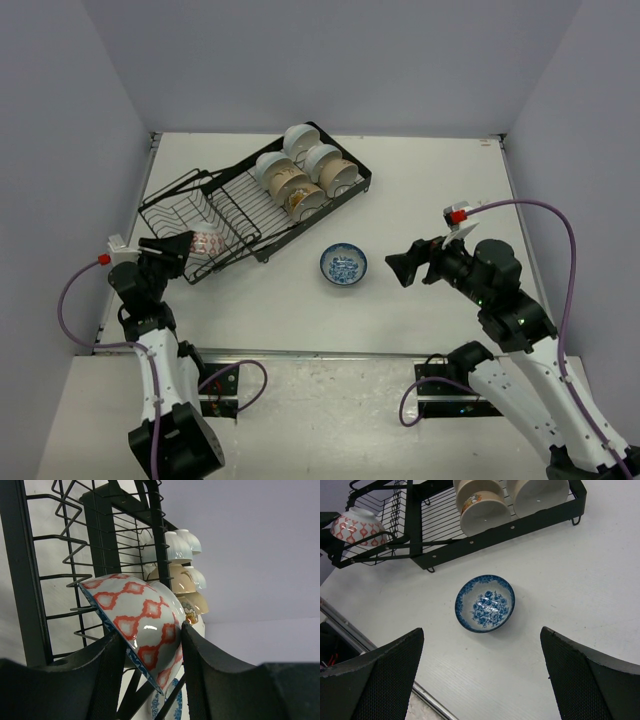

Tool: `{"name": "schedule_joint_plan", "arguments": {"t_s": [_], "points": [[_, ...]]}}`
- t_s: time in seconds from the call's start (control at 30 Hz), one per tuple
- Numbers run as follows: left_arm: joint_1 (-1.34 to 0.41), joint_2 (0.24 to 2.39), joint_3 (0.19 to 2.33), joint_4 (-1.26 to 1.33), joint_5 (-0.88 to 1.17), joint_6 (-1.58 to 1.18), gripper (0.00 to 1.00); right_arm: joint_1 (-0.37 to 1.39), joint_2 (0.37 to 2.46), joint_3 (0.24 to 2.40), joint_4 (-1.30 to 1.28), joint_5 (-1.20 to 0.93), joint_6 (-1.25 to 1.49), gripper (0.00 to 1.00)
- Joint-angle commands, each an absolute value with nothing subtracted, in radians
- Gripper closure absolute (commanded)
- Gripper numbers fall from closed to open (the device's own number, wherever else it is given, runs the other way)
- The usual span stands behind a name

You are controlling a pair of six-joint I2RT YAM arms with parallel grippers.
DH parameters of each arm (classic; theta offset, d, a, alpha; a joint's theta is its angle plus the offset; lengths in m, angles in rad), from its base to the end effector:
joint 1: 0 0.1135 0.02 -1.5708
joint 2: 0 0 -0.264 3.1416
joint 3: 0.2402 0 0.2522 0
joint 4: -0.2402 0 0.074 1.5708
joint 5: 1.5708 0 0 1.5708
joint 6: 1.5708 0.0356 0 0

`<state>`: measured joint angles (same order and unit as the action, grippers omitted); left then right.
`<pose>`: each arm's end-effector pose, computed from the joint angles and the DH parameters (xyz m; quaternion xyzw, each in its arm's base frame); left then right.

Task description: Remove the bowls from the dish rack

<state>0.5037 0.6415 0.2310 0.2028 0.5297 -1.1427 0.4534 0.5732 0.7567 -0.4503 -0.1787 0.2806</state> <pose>0.1484 0.0612 0.2071 -0.4375 0.6305 -0.3840 0.5134 0.1170 0.0641 0.3316 -0.1223 0.7841 0.2831 0.5387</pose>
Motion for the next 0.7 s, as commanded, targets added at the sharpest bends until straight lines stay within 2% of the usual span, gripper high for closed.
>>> {"name": "schedule_joint_plan", "arguments": {"t_s": [0.0, 0.67], "points": [[0.505, 0.661, 0.224, 0.192, 0.515, -1.114, 0.53, 0.459, 0.565, 0.782, -0.423, -0.213, 0.294, 0.01], [0.503, 0.618, 0.27, 0.14, 0.508, -1.097, 0.53, 0.459, 0.416, 0.765, -0.408, -0.152, 0.308, 0.01]]}}
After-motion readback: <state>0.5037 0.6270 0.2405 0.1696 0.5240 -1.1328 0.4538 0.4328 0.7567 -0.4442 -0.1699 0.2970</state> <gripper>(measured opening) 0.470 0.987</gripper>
